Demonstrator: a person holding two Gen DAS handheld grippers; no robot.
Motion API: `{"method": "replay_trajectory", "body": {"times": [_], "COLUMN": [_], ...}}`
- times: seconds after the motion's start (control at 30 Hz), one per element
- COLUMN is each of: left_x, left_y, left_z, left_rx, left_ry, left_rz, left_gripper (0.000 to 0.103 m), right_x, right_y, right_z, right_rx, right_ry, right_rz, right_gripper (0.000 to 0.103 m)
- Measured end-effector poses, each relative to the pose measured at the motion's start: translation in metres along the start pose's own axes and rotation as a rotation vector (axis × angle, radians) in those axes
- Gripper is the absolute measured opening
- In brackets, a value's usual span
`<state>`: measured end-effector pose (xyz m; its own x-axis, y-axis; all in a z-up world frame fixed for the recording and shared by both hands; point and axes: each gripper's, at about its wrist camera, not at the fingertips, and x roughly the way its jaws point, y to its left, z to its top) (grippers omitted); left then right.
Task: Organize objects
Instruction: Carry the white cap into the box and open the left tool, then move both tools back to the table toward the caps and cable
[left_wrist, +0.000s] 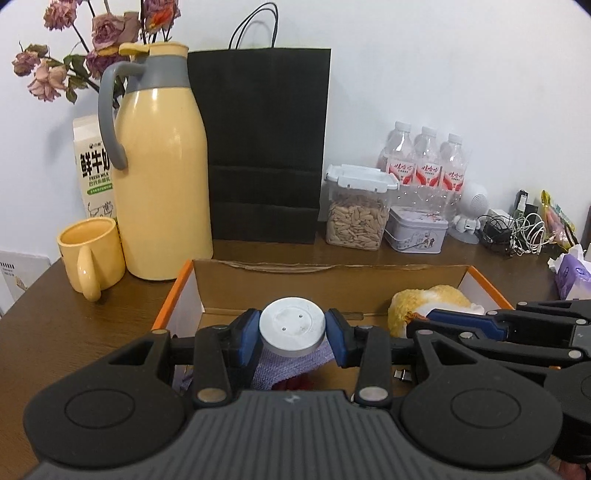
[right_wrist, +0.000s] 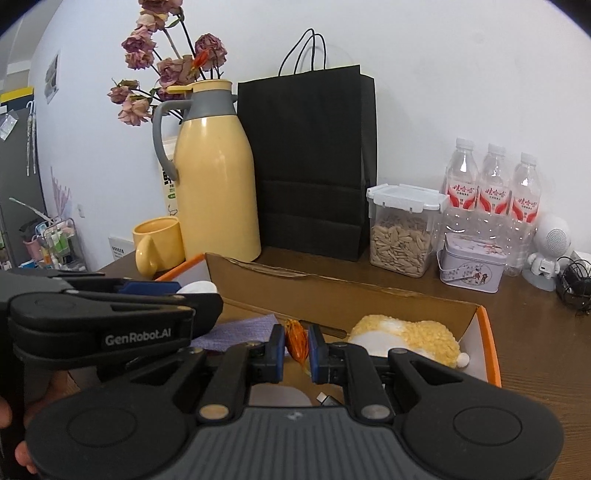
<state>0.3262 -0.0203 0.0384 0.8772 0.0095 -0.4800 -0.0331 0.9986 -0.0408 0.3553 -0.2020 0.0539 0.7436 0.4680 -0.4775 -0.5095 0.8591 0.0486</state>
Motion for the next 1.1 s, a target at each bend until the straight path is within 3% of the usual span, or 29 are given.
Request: {"method": "replay_trajectory", "body": {"times": [0.03, 0.17, 0.27, 0.3, 0.33, 0.4, 0.6, 1.1], "left_x": [-0.001, -0.005, -0.008, -0.010, -0.012, -0.013, -0.013, -0.028], "left_y": [-0.001, 0.001, 0.003, 0.004, 0.005, 0.007, 0.008, 0.008], "left_z": [0.001, 0.002, 0.004, 0.005, 0.006, 0.008, 0.008, 0.011], "left_rx": [0.002, -0.008, -0.016, -0.022, -0.028, -0.033, -0.037, -0.036], "left_ry": [-0.004, -0.027, -0.045, -0.052, -0.062, -0.066, -0.064, -0.101], "left_rz": [0.003, 0.021, 0.038, 0.039, 0.042, 0.053, 0.057, 0.044], "left_gripper": [0.044, 0.076, 0.093, 0.103, 0.103, 0.103, 0.103, 0.103], "right_x": [-0.001, -0.003, -0.004, -0.004, -0.004, -0.004, -0.005, -0.018], "right_y": [0.000, -0.003, -0.008, -0.010, -0.011, -0.012, -0.017, -0.017], "right_z": [0.000, 0.000, 0.001, 0.001, 0.001, 0.001, 0.003, 0.008], "right_rx": [-0.001, 0.010, 0.023, 0.028, 0.033, 0.036, 0.054, 0.054], "right_ry": [0.001, -0.002, -0.006, -0.007, -0.008, -0.013, -0.016, -0.041], "right_rz": [-0.001, -0.011, -0.027, -0.033, -0.042, -0.059, -0.090, -0.113], "right_gripper": [0.013, 0.016, 0.037, 0.053, 0.068, 0.085, 0.102, 0.103]}}
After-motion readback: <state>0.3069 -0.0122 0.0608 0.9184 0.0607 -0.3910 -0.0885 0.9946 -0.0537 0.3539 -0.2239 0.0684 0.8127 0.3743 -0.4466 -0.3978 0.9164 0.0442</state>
